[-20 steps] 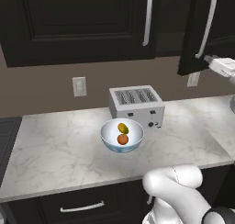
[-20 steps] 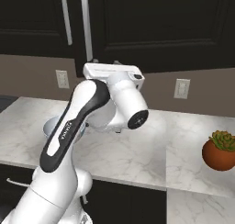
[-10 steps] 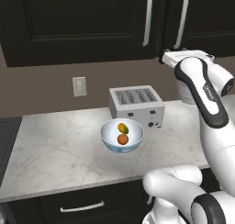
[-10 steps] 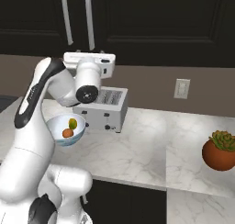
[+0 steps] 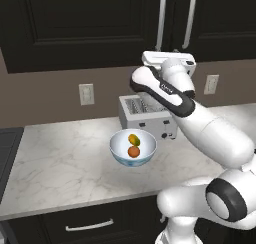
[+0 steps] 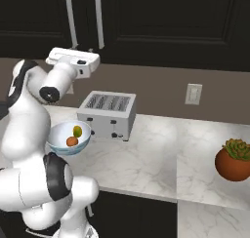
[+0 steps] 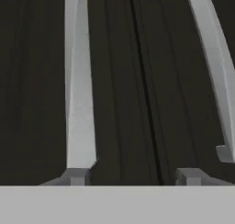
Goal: Open the cabinet. Pick the tangerine and mango from the cabinet and place them into the bowl. Then close the cabinet.
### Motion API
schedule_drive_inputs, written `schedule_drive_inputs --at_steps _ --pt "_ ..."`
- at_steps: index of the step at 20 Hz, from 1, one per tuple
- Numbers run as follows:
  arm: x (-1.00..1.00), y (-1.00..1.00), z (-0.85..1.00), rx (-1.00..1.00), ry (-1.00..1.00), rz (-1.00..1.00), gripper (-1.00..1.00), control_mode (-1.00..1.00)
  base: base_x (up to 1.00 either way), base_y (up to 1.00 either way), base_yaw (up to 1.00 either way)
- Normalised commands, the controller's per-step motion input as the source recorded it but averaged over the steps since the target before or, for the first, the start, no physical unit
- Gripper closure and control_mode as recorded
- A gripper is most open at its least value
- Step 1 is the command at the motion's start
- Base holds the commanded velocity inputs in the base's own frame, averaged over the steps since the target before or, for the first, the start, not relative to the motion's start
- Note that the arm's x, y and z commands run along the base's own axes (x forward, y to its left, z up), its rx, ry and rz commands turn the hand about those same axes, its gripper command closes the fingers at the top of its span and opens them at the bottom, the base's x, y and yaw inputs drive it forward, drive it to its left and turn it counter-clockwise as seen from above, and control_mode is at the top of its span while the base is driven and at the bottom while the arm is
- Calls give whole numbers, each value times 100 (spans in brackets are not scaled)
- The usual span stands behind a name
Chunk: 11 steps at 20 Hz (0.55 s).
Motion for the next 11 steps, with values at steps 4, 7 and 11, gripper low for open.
schedule_drive_inputs --at_steps 4,7,11 --pt "100 17 -21 4 8 -4 -100 -100 0 0 0" --pt "100 -40 -28 9 24 0 -100 -100 0 0 0" --pt "18 -10 14 13 37 0 -100 -100 0 0 0"
